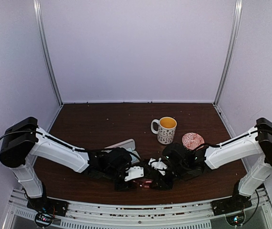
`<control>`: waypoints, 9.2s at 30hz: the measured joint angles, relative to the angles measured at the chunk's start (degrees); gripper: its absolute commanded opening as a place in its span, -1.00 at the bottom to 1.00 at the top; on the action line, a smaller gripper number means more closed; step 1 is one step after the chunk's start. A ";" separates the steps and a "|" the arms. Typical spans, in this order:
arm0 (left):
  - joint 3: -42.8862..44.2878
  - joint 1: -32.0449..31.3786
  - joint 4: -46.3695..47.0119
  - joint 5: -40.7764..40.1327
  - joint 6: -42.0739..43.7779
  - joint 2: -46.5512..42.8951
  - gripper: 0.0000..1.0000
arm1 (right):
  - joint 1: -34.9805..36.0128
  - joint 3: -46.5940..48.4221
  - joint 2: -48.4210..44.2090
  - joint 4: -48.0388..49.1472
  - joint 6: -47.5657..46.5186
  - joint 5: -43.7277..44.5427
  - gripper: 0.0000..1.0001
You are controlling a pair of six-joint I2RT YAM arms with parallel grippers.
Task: Organize the sunglasses
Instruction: Place the sunglasses at the center of the board, then pick up the sunglasses from the center of the board, then place the sunglasses in the sunglasses case.
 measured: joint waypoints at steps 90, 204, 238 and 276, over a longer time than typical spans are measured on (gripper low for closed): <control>-6.78 2.43 -3.39 -4.96 -12.72 -7.67 0.22 | -14.91 16.46 13.73 -9.01 14.62 -12.15 0.09; 1.81 18.99 -16.11 2.82 -1.79 -8.96 -0.39 | -17.49 4.76 -1.29 -0.96 17.44 -9.53 0.05; 1.90 20.04 -10.45 3.39 -1.07 -3.78 -0.35 | -17.49 3.69 -0.52 0.31 17.59 -9.73 0.05; 0.70 20.04 -10.36 4.42 -0.90 -5.62 0.08 | -17.46 3.65 0.94 1.57 17.75 -10.43 0.05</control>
